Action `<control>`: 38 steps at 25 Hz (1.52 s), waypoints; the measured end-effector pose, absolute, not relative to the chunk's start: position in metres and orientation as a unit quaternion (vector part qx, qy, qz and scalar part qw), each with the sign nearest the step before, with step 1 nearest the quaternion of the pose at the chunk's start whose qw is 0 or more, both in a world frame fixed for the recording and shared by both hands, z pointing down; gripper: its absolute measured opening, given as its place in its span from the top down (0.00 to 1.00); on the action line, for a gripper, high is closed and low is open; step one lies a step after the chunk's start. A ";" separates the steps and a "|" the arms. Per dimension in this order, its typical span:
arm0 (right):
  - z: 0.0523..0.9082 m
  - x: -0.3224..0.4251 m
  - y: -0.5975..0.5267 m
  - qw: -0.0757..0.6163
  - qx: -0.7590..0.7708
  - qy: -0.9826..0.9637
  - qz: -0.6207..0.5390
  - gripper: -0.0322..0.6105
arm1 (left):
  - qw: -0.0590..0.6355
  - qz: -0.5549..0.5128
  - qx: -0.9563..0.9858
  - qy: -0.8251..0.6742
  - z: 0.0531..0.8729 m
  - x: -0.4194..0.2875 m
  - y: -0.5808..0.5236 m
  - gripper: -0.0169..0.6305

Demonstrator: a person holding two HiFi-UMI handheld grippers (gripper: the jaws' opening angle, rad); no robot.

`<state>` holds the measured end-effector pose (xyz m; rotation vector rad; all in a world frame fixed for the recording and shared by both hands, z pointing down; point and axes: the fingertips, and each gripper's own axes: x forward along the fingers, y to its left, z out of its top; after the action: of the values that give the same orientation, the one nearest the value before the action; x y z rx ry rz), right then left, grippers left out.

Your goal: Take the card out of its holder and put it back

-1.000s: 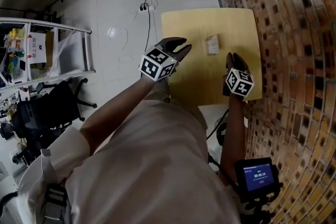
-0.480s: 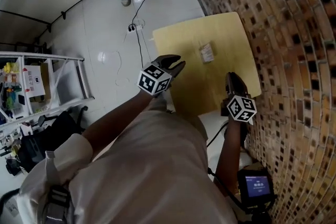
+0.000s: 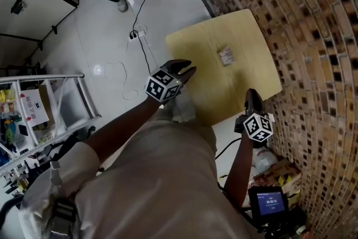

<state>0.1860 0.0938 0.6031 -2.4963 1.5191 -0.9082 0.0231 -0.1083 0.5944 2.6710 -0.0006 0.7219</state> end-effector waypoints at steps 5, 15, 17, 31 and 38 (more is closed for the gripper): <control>0.619 0.157 0.112 0.056 -0.839 0.447 -0.305 0.87 | 0.186 0.245 0.951 0.017 0.590 -0.006 -0.122 0.78; 0.615 0.106 0.128 0.100 -0.857 0.415 -0.288 0.87 | 0.178 0.239 0.954 0.038 0.589 -0.063 -0.126 0.78; 0.613 0.101 0.131 0.106 -0.859 0.413 -0.282 0.88 | 0.173 0.239 0.955 0.038 0.589 -0.070 -0.123 0.78; 0.539 0.047 0.209 0.090 -0.861 0.447 -0.225 0.88 | 0.158 0.224 0.960 0.055 0.566 -0.099 -0.021 0.78; 0.525 0.023 0.267 0.092 -0.860 0.450 -0.224 0.91 | 0.140 0.225 0.963 0.050 0.563 -0.104 0.030 0.82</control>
<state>0.0229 0.2669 0.5252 -2.5542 1.3355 -0.6647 -0.1040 0.0298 0.5634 2.7813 0.1449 0.6500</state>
